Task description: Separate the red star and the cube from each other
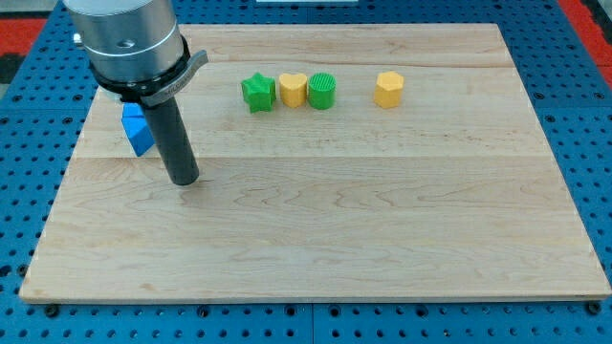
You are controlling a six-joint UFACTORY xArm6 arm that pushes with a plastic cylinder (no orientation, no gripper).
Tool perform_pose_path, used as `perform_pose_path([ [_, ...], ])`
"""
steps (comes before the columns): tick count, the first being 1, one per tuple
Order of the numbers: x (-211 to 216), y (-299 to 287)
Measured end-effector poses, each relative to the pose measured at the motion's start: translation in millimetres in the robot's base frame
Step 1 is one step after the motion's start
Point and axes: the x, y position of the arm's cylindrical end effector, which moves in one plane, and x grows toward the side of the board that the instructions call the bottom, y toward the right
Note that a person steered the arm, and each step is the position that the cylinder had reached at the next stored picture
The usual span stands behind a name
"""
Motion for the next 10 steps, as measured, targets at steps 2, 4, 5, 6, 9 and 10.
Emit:
perform_pose_path([
  [2,2,-99],
  [4,-38,-72],
  [5,-76,-95],
  [6,-111,-56],
  [9,-151,-57],
  [10,-158,-43],
])
